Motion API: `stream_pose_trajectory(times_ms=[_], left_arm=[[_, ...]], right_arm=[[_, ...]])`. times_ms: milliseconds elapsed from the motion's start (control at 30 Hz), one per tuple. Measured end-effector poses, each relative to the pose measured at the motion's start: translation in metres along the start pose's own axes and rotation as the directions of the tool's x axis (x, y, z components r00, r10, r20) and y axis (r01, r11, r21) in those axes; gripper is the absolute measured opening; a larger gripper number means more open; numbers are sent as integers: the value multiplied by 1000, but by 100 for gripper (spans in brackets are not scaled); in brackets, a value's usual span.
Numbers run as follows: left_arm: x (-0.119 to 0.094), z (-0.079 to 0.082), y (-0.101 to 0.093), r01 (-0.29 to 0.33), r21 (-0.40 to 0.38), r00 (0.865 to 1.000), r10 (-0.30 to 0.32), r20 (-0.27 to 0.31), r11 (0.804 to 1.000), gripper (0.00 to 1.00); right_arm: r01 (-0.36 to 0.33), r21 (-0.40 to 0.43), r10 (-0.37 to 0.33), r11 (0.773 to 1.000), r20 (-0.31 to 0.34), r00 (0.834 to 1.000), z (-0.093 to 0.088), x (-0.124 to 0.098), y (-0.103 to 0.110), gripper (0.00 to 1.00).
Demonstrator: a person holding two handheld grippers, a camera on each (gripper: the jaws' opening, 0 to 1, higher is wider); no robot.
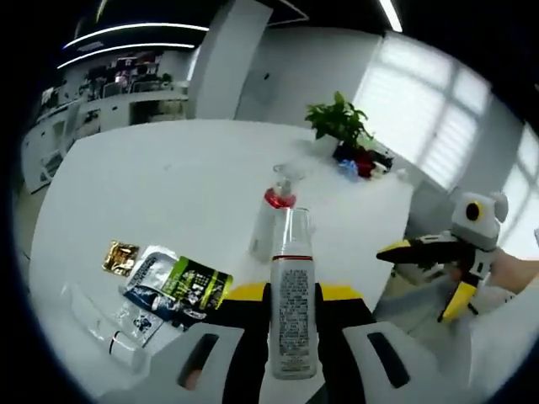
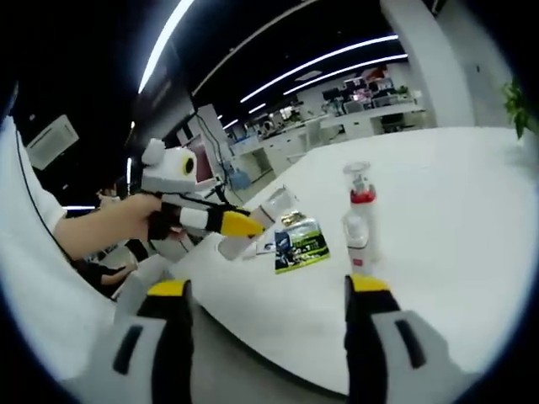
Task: Arrange the skincare products in the storage area until every visible bottle or jar stands upright without overlapping.
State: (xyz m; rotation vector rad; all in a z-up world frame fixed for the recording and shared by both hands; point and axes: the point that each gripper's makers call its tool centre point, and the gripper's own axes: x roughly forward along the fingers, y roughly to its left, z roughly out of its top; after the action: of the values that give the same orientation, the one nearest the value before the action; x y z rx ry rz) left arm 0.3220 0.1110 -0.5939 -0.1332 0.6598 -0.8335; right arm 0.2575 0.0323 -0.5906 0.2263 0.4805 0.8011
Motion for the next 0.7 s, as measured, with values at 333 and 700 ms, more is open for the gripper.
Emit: stream_pose_trajectory(times_ms=[333,700], left_arm=[[-33,2,-36,56,12,991,-57,119,998,17],[-60,15,-63,128,-28,963,-118,243,991,17]], right_arm=[[-95,52,91,994,71,993,21,2,22,58],[-227,118,207,967,167,964,42,5,56,53]])
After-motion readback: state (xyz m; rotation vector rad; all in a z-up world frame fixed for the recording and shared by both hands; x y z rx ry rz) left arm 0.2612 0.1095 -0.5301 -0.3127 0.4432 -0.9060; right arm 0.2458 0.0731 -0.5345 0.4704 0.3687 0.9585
